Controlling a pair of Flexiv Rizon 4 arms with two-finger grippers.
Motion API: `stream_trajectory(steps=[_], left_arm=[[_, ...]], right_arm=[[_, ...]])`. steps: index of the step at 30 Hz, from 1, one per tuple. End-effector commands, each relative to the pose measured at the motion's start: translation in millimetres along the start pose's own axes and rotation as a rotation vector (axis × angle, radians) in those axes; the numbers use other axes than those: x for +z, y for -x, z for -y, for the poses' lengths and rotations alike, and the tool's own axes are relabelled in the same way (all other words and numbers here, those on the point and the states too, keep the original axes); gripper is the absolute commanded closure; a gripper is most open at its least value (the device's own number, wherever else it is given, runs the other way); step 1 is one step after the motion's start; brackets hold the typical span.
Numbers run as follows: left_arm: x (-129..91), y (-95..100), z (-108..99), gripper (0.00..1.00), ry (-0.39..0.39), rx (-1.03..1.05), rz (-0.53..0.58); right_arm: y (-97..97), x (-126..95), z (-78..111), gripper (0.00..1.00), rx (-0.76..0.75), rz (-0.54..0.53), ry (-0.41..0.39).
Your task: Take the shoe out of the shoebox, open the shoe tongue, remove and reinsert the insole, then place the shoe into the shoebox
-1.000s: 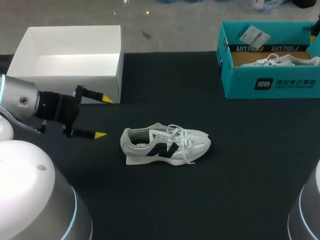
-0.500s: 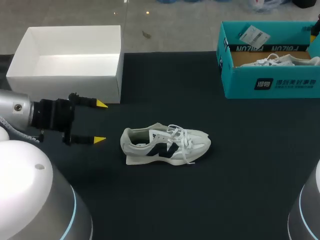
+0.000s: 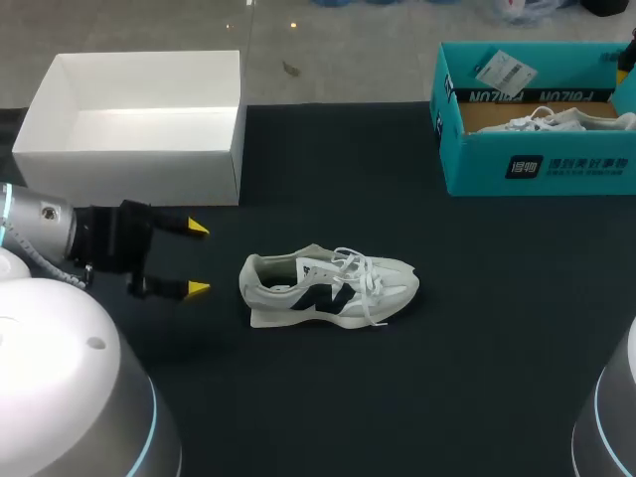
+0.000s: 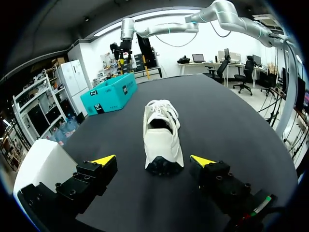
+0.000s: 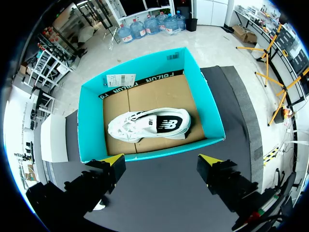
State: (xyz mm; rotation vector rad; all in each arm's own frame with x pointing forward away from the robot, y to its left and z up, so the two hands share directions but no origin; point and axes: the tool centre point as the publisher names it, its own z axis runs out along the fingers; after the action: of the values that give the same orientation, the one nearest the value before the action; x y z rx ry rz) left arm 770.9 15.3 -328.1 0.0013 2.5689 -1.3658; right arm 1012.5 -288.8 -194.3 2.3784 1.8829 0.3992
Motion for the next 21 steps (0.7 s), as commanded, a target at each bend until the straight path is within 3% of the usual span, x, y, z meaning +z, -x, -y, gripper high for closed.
stream_trajectory(steps=[1,10,21], left_arm=[[18.1,2.3,-17.0,0.00,-0.018,-0.059,-0.009],[48.6,2.7,-40.2,0.00,-0.040,-0.172,-0.058],[81.6,-4.3,-34.9,0.00,-0.066,-0.203,-0.123]], right_arm=[[-0.5,0.3,0.2,0.00,0.001,0.001,0.001],[-0.5,0.3,0.2,0.00,0.001,0.001,0.001],[-0.5,0.3,0.2,0.00,0.001,0.001,0.001]])
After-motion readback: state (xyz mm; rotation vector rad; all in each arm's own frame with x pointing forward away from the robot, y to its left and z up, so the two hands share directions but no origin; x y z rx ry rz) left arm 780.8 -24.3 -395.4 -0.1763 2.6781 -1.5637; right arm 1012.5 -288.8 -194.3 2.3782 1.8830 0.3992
